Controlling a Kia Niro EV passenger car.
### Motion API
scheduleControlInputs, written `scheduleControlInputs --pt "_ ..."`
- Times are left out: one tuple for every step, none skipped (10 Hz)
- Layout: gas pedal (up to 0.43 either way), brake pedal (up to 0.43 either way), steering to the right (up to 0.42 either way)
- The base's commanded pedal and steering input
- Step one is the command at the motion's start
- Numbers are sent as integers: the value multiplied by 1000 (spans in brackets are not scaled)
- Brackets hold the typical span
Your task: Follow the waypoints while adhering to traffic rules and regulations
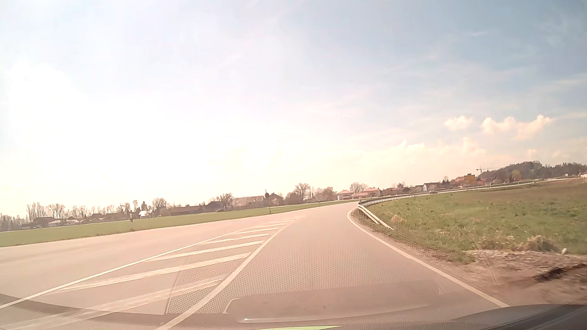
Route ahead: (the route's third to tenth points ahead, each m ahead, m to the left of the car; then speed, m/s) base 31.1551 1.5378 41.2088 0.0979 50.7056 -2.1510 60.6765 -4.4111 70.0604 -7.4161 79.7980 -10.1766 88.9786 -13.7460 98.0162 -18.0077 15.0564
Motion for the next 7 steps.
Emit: scheduleControlInputs --pt "197 0 16" --pt "197 0 16" --pt "197 0 16" --pt "197 0 17" --pt "197 0 17" --pt "197 0 18" --pt "197 0 18"
